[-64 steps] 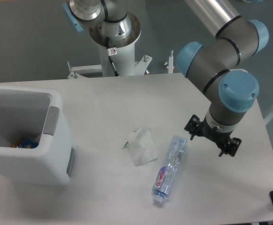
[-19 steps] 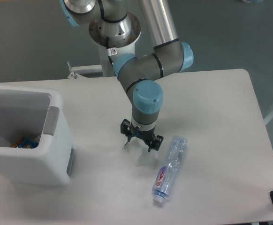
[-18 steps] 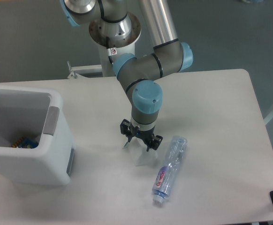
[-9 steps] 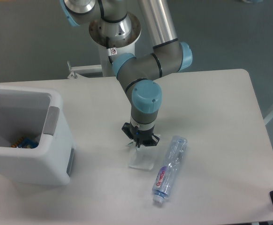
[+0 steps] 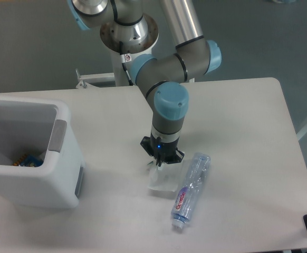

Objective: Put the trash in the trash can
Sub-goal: 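Close the gripper on the tissue and lift it, then carry the tissue over the white bin and open the gripper, then move the gripper back over the clear plastic bottle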

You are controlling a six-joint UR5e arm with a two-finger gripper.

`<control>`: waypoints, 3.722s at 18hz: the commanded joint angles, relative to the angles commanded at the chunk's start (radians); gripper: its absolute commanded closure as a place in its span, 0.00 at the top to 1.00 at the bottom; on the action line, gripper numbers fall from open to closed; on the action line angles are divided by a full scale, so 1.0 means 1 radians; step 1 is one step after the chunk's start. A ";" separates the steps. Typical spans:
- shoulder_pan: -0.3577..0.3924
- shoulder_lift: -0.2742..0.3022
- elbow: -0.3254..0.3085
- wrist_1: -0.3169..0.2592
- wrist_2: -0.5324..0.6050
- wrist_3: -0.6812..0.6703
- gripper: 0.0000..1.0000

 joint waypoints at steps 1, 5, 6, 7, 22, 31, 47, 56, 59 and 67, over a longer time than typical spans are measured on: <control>0.003 0.006 -0.003 0.000 -0.017 -0.002 0.00; 0.020 0.032 0.017 -0.002 -0.023 -0.018 0.00; 0.021 0.043 0.027 -0.002 -0.023 -0.050 0.00; 0.022 0.048 0.041 -0.002 -0.023 -0.083 0.00; 0.014 0.103 0.277 -0.002 -0.341 -0.423 0.00; -0.084 0.152 0.345 -0.002 -0.387 -0.571 0.00; -0.221 0.330 0.163 -0.002 -0.464 -0.606 0.05; -0.321 0.315 0.160 -0.002 -0.464 -0.603 0.29; -0.325 0.313 0.160 -0.002 -0.462 -0.598 0.62; -0.308 0.312 0.161 -0.006 -0.439 -0.604 0.94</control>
